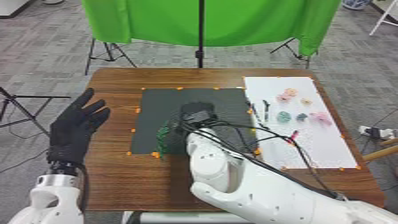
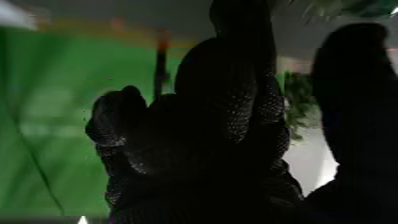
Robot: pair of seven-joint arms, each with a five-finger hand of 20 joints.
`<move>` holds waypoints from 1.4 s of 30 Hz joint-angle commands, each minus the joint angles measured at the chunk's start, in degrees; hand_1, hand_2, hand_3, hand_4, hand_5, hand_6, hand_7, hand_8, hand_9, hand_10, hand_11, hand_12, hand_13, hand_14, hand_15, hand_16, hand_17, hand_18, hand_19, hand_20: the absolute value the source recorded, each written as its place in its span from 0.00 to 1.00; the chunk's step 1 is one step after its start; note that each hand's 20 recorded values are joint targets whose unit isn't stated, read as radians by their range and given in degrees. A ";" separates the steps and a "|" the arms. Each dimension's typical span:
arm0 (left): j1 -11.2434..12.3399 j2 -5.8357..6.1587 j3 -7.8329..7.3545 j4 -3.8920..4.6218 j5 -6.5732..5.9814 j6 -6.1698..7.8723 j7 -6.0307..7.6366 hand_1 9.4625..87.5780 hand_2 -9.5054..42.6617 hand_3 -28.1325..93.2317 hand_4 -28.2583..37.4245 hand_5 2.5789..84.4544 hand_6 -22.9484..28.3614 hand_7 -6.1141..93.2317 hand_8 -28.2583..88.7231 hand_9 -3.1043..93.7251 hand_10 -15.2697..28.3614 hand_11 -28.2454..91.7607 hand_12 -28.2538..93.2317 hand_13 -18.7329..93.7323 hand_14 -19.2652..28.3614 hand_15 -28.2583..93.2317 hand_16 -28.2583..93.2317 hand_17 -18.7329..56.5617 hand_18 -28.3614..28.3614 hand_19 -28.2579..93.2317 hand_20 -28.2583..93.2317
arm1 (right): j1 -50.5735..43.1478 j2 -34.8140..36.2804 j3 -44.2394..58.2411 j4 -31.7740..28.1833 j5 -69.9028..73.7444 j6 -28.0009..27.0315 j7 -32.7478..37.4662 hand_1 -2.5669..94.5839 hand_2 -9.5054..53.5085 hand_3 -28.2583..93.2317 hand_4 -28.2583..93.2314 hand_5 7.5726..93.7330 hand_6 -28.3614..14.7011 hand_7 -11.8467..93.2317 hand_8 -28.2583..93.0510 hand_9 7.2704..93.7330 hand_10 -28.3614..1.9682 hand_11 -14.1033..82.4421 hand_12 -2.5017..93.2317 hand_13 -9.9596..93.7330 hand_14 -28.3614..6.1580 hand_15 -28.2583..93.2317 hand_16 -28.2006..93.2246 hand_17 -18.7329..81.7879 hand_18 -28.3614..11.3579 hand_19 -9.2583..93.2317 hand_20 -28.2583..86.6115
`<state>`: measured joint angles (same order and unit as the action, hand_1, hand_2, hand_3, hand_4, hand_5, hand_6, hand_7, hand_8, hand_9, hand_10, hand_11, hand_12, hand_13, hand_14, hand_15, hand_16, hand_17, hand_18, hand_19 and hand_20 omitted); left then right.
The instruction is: Arrange flowers
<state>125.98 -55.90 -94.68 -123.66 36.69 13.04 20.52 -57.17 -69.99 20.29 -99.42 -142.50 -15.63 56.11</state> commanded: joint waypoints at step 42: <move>3.25 -2.30 -0.02 -0.45 -0.46 0.97 0.31 0.18 0.29 0.91 0.03 0.41 0.61 0.13 0.18 0.38 0.81 0.44 0.32 0.35 0.99 0.71 0.14 0.15 1.00 0.71 0.23 | -0.40 14.61 13.25 7.40 20.93 7.45 10.82 0.36 0.00 0.82 0.02 0.67 0.50 0.22 0.14 0.70 0.29 0.60 0.22 0.71 0.36 0.87 0.36 0.46 0.00 0.94 0.34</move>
<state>128.50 -57.72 -94.59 -123.92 36.02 13.84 22.05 -58.19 -53.18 35.46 -92.80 -120.04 -5.59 66.30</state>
